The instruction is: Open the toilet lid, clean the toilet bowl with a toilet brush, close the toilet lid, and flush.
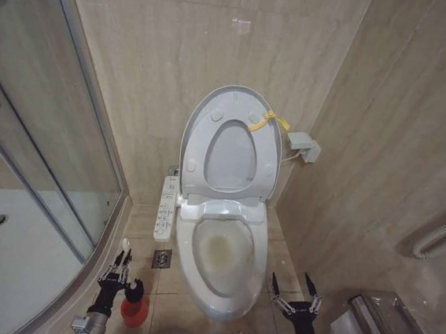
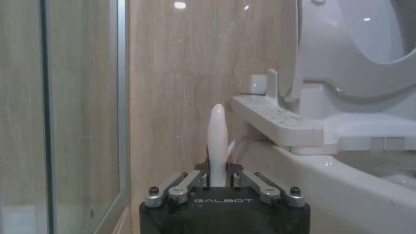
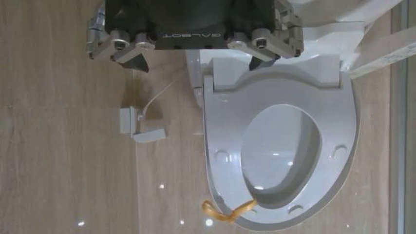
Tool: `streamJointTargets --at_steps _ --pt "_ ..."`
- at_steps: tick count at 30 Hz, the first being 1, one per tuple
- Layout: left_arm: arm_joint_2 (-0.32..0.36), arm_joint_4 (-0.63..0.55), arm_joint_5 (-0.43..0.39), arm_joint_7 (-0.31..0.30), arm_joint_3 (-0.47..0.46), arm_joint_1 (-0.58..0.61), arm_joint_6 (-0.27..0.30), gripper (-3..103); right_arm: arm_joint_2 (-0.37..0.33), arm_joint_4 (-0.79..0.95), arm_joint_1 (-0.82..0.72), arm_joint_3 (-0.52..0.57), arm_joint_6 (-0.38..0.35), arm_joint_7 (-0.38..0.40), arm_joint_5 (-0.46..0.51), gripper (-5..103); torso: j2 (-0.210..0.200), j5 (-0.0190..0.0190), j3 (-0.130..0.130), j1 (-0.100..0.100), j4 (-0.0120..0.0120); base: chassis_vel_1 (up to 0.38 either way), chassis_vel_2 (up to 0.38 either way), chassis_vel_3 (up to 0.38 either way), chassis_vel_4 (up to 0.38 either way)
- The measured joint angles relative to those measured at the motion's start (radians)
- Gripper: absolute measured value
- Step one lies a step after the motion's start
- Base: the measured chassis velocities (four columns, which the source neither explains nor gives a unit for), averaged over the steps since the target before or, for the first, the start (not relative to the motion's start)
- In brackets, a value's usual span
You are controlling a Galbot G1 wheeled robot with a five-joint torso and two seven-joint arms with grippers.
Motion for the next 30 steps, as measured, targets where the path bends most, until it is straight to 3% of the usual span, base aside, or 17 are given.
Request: streamJointTargets --at_steps 15,30 --pt "-0.013 0.128 0.024 0.003 0.004 -0.041 -0.001 18 0.002 -0.007 0.006 -0.002 0.001 0.0 0.003 100 0.0 0.0 0.0 0.0 -0.0001 0.0 0.0 0.0 0.0" --pt "-0.034 0.17 0.064 -0.008 0.001 -0.049 0.004 18 -0.015 -0.016 0.011 0.002 0.002 -0.001 0.021 100 0.0 0.0 0.0 0.0 -0.0001 0.0 0.0 0.0 0.0"
